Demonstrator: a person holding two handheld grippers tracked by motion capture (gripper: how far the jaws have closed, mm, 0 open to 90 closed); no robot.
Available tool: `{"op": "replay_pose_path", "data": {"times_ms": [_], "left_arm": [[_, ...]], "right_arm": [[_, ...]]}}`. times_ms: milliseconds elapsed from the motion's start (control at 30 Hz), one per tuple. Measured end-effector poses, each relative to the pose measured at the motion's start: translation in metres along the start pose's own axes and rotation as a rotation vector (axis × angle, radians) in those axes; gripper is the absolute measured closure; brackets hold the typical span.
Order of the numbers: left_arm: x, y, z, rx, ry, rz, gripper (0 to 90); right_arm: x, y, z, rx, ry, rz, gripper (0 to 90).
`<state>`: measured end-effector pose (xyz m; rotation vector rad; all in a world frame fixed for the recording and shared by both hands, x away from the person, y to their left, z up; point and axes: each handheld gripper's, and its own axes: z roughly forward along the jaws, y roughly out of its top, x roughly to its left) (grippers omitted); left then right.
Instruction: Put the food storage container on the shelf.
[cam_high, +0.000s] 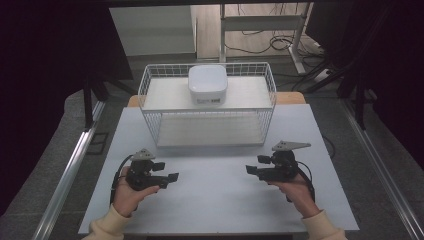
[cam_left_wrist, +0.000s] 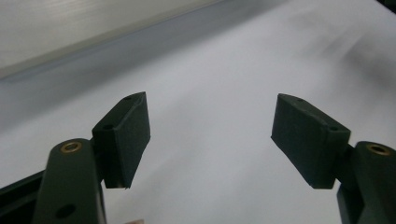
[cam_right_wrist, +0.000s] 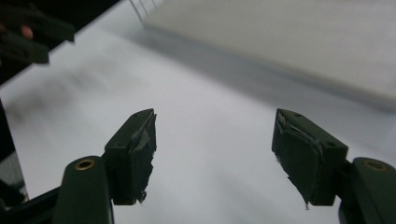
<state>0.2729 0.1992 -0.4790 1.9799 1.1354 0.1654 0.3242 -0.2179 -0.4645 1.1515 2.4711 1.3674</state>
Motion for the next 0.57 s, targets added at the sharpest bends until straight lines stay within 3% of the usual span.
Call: {"op": "replay_pose_path", "data": {"times_ms": [300, 400, 500, 567], "left_arm": [[0.0029, -0.0004, 0.0007, 0.0, 0.003, -0.01, 27.6], [0.0023, -0.0001, -0.0026, -0.032, 0.009, -0.012, 28.3], [0.0016, 0.0008, -0.0058, -0.045, 0.009, -0.01, 28.2], [0.0022, 0.0005, -0.0061, -0.042, 0.009, -0.01, 27.8]], "right_arm": [[-0.0004, -0.0028, -0.001, -0.014, 0.001, 0.003, 29.1], [0.0, -0.0023, -0.002, -0.024, 0.0, 0.004, 28.7], [0.0005, -0.0021, -0.003, -0.04, -0.005, -0.006, 25.4], [0.0012, -0.0028, -0.0034, -0.046, -0.039, -0.027, 19.7]]}}
